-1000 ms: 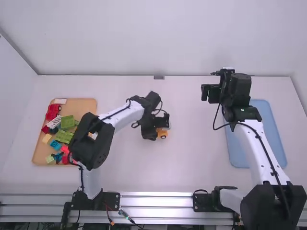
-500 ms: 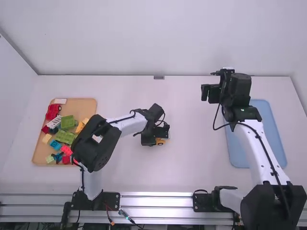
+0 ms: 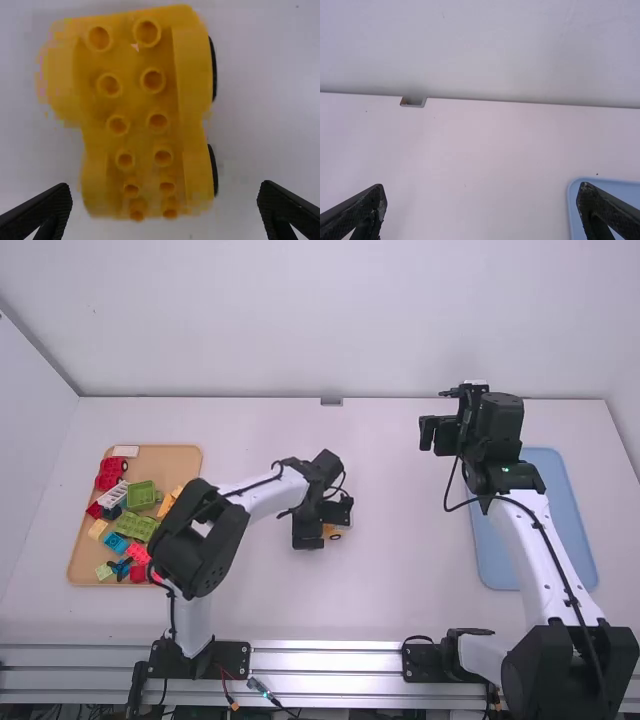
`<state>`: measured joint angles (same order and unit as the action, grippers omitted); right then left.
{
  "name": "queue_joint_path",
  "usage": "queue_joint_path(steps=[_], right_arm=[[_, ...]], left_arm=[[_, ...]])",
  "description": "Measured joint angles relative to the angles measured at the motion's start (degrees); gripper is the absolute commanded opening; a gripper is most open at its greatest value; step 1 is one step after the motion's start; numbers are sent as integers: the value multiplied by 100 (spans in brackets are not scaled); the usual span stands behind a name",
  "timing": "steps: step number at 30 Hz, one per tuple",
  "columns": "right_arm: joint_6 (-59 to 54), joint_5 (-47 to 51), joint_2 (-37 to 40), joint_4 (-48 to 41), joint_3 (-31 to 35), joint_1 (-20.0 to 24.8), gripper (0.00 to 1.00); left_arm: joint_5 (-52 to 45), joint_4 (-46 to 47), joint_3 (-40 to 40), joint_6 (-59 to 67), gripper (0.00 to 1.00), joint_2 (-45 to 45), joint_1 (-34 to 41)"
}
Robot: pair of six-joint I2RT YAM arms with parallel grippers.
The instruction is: Assemble lego blocks to make yellow taxi
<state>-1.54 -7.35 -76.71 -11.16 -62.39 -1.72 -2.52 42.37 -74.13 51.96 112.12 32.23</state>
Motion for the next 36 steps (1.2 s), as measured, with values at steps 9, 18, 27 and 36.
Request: queue_joint_path(steps=[9,18,27,36], right_arm=[[-13,-2,0,2,0,0,99],[-7,-24,0,-2,0,0,99],[-20,-17,0,-2,0,0,99],[-13,-22,0,31,2,0,99]], left_arm=[[-85,415,-468,-485,99,-938,-1156],[195,507,-516,-2365,99,-1657,-4221],[1399,785,-514,-3711,99,-1657,-6094],[184,680,-514,-2308,99,-1637,-7611]])
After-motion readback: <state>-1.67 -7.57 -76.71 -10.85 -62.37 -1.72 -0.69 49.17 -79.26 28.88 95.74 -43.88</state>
